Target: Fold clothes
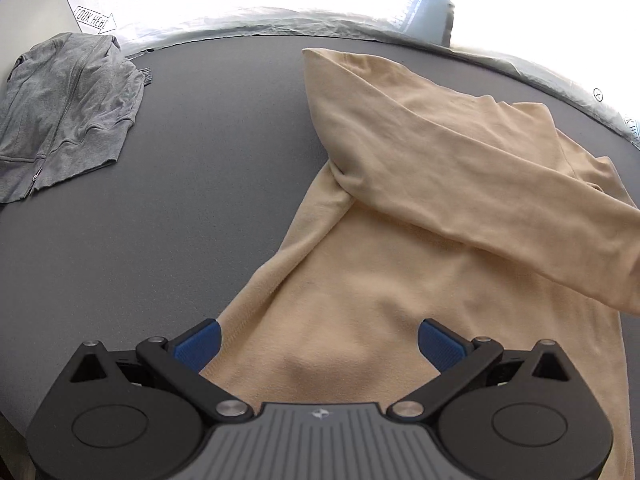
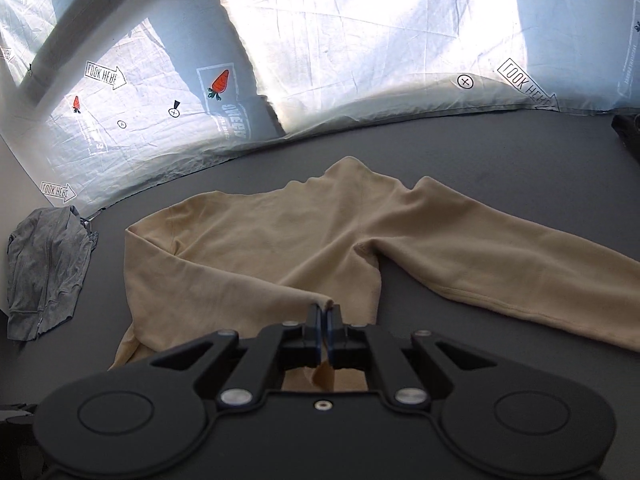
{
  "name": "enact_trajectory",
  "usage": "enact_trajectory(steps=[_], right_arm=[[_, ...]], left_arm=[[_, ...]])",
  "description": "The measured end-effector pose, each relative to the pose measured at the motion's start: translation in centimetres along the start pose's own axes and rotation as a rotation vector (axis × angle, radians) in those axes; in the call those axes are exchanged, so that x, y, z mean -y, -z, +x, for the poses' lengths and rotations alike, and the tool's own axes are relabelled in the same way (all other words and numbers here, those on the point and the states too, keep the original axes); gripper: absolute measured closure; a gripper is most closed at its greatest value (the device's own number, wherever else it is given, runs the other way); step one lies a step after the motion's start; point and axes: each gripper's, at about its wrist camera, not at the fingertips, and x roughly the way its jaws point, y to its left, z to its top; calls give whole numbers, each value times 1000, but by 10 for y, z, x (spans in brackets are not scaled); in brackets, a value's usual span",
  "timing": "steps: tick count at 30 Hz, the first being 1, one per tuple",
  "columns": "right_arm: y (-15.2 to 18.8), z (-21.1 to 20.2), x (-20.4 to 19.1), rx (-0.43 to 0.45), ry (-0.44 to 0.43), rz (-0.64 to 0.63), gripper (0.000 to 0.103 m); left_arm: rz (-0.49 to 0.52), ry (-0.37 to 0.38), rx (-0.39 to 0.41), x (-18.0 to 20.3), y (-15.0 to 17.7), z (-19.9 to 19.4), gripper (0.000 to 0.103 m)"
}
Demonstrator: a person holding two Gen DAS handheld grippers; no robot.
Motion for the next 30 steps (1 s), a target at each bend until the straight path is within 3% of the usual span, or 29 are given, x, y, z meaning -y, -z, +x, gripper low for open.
enact_trajectory(steps=[4, 8, 11, 13, 14, 17, 19, 22, 30], right_arm=[[6, 15, 18, -55, -8, -17, 99], [11, 34, 29, -112, -26, -15, 96], [12, 48, 34, -145, -27, -10, 84], [12, 52, 34, -152, -40, -11, 69], [12, 55, 34, -158, -49, -13, 68], [16, 61, 30, -167, -66, -37, 69], [16, 61, 29, -170, -86, -61, 91], [13, 56, 29, -140, -99, -70, 96], [-19, 36, 22, 22, -64, -173, 97]], left_arm=[[-20, -45, -32, 5, 7, 5, 0], [-100, -63, -120, -2, 16, 25, 0], [-148, -44, -120, -11, 18, 28, 0], [-143, -52, -108, -10, 20, 27, 0], [-144, -53, -100, -9, 21, 27, 0], [-156, -49, -88, -11, 23, 26, 0], [-158, -53, -91, -9, 23, 25, 0], [-161, -60, -101, -6, 21, 25, 0], [-181, -92, -163, 0, 10, 28, 0]])
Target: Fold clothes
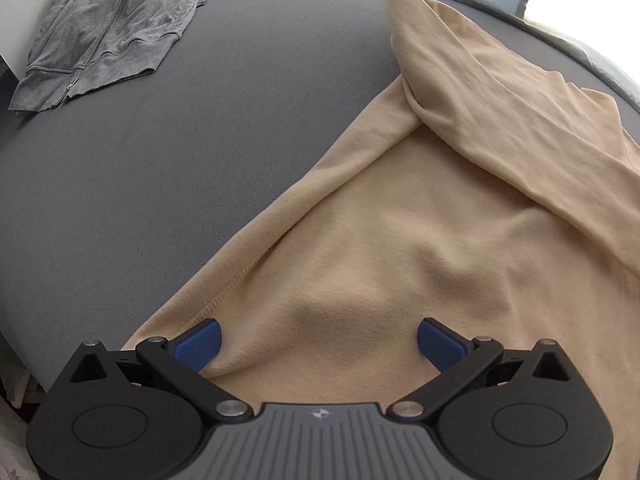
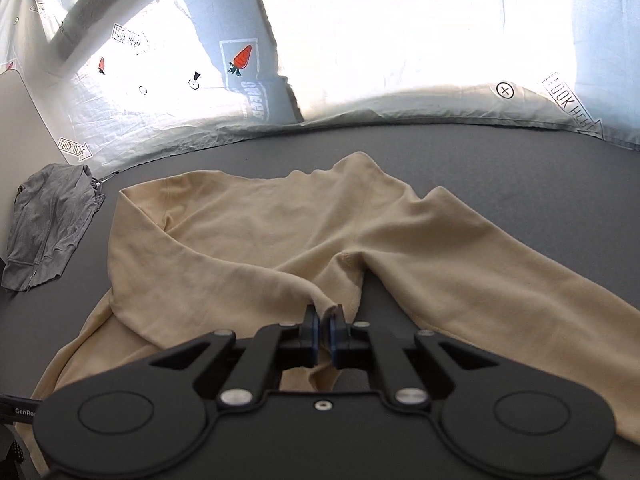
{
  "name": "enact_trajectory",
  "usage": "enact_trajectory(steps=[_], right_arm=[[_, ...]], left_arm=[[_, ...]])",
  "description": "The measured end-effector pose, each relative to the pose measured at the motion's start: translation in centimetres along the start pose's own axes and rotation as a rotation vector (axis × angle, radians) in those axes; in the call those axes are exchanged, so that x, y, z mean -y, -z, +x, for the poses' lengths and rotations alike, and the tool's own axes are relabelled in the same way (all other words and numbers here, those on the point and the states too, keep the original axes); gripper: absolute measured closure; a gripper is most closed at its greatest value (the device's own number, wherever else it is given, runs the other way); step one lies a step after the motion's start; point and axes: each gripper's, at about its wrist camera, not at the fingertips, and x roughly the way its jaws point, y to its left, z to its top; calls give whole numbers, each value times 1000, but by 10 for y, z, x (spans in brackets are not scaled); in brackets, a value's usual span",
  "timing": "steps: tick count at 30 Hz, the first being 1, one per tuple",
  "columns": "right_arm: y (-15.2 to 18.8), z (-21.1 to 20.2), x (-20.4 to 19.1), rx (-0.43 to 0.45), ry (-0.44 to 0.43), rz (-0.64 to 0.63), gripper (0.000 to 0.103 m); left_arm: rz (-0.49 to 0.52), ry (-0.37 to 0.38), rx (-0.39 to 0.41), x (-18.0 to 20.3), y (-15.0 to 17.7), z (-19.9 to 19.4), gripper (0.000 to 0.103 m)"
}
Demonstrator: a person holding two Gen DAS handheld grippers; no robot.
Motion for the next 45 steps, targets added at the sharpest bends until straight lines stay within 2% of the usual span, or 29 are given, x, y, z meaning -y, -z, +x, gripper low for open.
enact_trajectory(steps=[3, 8, 13, 22, 27, 32, 35, 37, 39, 42, 45], right_arm=[[-14, -3, 11, 50, 27, -10, 98], [-30, 0, 44, 85, 89, 38, 98], [-39, -4, 77, 112, 130, 104, 98], [-41, -9, 108, 143, 196, 152, 98], [-34, -1, 124, 115, 256, 179, 98], [-18, 19, 138, 4, 297, 251, 97], [-12, 22, 136, -40, 337, 259, 90], [-11, 14, 134, -32, 339, 275, 75], [-8, 2, 130, -19, 329, 295, 68], [-1, -16, 118, -6, 308, 302, 61], [12, -31, 98, -2, 285, 301, 60]], left_arm=[[-18, -14, -28, 2, -4, 0, 0], [-27, -70, -67, 13, -10, -2, 0], [-19, -118, -70, 23, -10, -6, 0], [-3, -179, -56, 38, -8, -13, 0], [-7, -183, -50, 40, -6, -14, 0], [-33, -156, -62, 35, -1, -11, 0], [-68, -122, -90, 30, -1, -11, 0], [-89, -96, -111, 25, -2, -10, 0], [-104, -66, -125, 20, -2, -9, 0], [-117, -23, -122, 14, 1, -9, 0], [-104, -3, -98, 14, 6, -11, 0]])
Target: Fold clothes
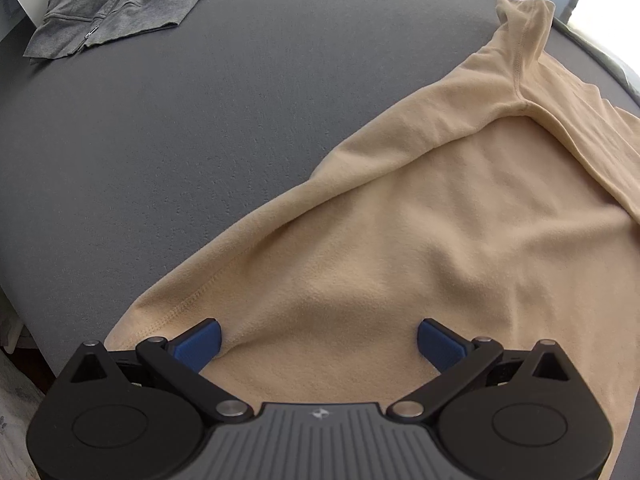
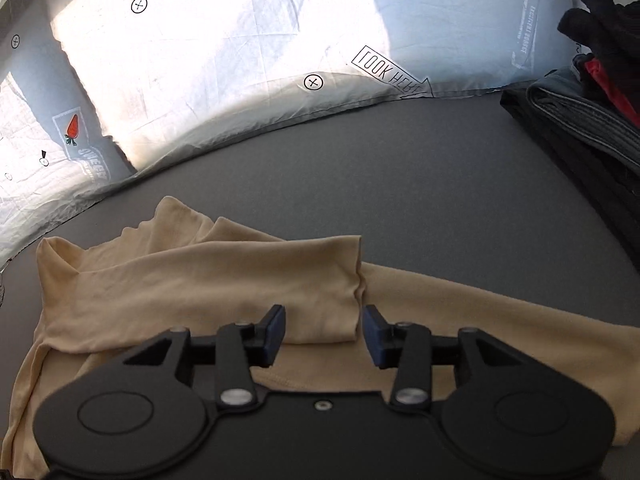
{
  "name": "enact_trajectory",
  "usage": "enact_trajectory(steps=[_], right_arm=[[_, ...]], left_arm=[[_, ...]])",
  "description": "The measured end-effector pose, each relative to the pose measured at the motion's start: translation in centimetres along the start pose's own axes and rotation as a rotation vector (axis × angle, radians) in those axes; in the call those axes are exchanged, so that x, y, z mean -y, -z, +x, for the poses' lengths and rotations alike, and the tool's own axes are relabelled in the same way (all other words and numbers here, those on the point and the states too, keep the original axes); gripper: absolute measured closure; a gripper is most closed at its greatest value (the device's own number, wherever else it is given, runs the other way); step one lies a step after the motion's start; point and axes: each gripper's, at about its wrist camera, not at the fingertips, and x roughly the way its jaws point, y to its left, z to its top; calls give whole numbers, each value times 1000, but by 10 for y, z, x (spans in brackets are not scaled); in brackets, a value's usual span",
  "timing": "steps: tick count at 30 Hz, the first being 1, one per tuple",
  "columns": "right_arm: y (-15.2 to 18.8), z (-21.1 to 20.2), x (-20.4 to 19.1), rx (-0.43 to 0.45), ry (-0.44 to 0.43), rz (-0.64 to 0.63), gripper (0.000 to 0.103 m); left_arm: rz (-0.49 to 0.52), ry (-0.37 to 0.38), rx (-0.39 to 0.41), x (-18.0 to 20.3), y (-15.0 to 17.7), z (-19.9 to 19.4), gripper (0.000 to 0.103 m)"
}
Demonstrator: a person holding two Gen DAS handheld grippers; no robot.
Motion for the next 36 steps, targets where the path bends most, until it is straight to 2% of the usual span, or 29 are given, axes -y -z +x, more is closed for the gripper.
enact_trajectory(steps=[4, 8, 13, 15, 19, 23, 27, 32, 36], right_arm=[[28, -22, -13, -5, -13, 39, 60], [55, -37, -37, -31, -31, 55, 60], [83, -54, -83, -35, -43, 16, 56], [92, -60, -101, -32, -47, 29, 55], [112, -71, -141, -31, -58, 19, 55], [133, -74, -178, -52, -65, 21, 55], [154, -75, -217, -72, -102, 40, 58], [176, -69, -269, -110, -165, 51, 70], [195, -58, -306, -173, -249, 84, 80]], left_arm=[[42, 18, 31, 1, 6, -3, 0], [141, 46, 41, 4, 6, -5, 0], [299, 109, -7, -22, -29, 8, 0], [353, 145, -8, -28, -32, 5, 0], [377, 220, 0, -55, -39, -7, 0], [418, 208, 42, -85, -44, -17, 0], [457, 198, 62, -104, -68, -10, 0], [513, 158, 46, -137, -77, 5, 0], [537, 135, 25, -166, -80, 16, 0]])
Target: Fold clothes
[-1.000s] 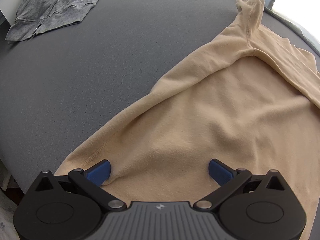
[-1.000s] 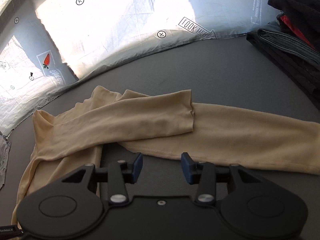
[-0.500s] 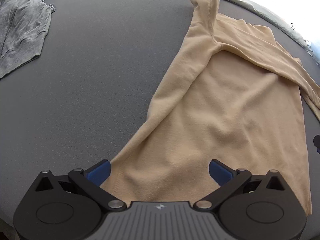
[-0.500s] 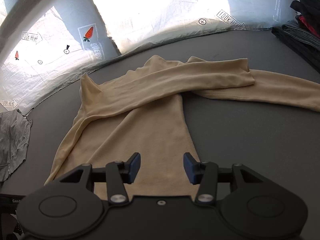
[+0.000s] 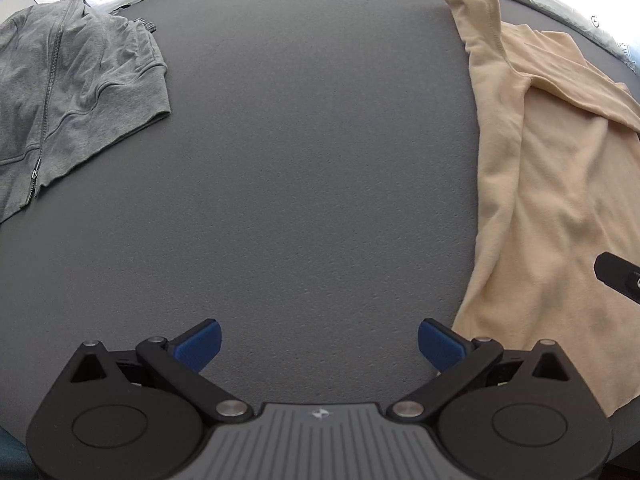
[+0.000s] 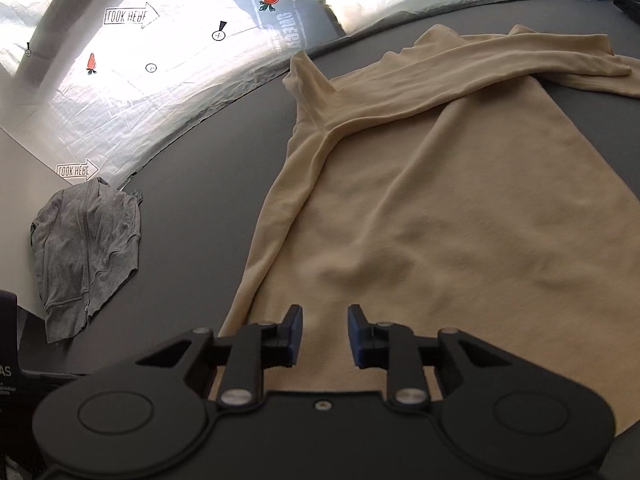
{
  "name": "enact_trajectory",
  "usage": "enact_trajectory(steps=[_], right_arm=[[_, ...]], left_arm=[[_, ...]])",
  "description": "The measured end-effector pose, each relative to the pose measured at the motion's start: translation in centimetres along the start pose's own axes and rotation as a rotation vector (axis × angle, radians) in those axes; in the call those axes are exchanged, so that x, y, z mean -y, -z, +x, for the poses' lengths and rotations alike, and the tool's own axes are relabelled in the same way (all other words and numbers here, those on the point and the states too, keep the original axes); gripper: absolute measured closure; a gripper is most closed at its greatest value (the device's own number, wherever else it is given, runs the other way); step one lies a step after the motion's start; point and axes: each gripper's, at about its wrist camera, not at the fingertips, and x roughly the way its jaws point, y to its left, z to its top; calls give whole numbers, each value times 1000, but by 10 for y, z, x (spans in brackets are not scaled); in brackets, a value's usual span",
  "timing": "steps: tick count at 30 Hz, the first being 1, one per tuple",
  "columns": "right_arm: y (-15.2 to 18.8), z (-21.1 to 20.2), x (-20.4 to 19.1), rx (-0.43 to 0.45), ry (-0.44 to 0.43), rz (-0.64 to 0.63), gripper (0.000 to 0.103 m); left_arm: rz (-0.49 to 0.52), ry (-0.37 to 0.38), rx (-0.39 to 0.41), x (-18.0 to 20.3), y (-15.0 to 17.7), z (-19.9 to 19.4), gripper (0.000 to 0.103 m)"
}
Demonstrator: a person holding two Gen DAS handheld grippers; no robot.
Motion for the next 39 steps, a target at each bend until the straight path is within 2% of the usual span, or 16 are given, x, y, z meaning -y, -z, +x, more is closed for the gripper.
enact_trajectory(steps=[4, 10, 18, 20, 22, 26, 30, 35, 39], right_arm=[[18, 18, -26, -54, -59, 5, 80], [25, 27, -52, -71, -99, -25, 80], [28, 52, -75, -144, -52, -139, 79], [28, 55, -74, -158, -41, -150, 87], [26, 51, -69, -153, -60, -151, 100], [16, 26, -52, -92, -148, -123, 101], [3, 1, -26, -64, -201, -73, 101], [-9, -25, 23, -51, -194, 2, 101], [-13, -34, 58, -60, -152, 26, 101]], left_arm=[[9, 2, -24, -17, 11, 8, 0], [25, 34, -24, -27, 20, 9, 0], [30, 31, -26, -27, 23, 11, 0], [21, 22, -29, -26, 23, 10, 0], [2, 11, -37, -25, 23, 10, 0], [-54, -19, -45, -19, 22, 7, 0], [-88, -8, -34, 2, 22, 0, 0], [-43, 4, 3, 52, 23, -13, 0], [18, 18, 14, 97, 29, -17, 0]])
